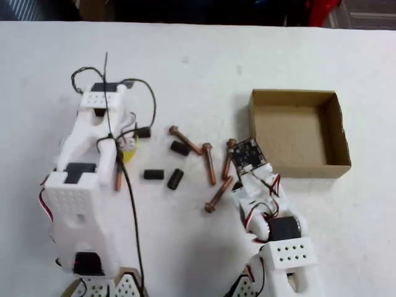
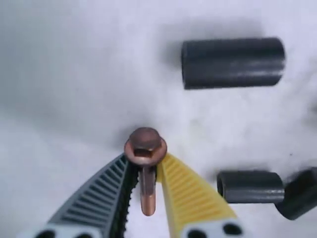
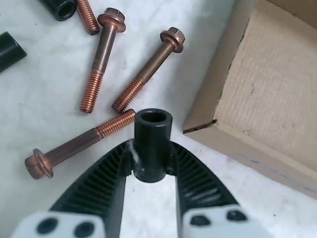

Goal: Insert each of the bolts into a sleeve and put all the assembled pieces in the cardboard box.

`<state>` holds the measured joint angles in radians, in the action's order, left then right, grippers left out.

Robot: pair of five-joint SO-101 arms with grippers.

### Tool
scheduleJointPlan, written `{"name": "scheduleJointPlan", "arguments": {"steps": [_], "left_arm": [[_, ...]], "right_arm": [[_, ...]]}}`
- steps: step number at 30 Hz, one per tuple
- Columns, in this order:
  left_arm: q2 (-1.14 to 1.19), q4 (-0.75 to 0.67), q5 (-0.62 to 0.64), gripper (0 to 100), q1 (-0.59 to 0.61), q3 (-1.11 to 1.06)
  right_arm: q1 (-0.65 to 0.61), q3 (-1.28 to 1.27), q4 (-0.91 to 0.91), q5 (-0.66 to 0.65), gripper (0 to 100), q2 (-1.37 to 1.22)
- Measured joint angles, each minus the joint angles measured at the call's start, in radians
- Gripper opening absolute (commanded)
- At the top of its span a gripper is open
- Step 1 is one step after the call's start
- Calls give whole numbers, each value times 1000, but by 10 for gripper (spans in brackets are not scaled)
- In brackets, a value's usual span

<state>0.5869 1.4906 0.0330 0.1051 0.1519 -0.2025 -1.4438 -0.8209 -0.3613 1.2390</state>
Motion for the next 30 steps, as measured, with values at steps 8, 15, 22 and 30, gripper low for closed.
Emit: {"name": "scheduleJointPlan", "arguments": {"steps": [8,15,22,30], "left_arm": [[0,-51,-120,20,8,0],[0,-51,-147,20,11,0],[0,-51,-147,20,11,0],[0,-51,-222,20,11,0]], "right_arm": [[0,0,0,0,17,0],[0,0,0,0,17,0],[0,0,0,0,17,0],[0,0,0,0,18,0]]}}
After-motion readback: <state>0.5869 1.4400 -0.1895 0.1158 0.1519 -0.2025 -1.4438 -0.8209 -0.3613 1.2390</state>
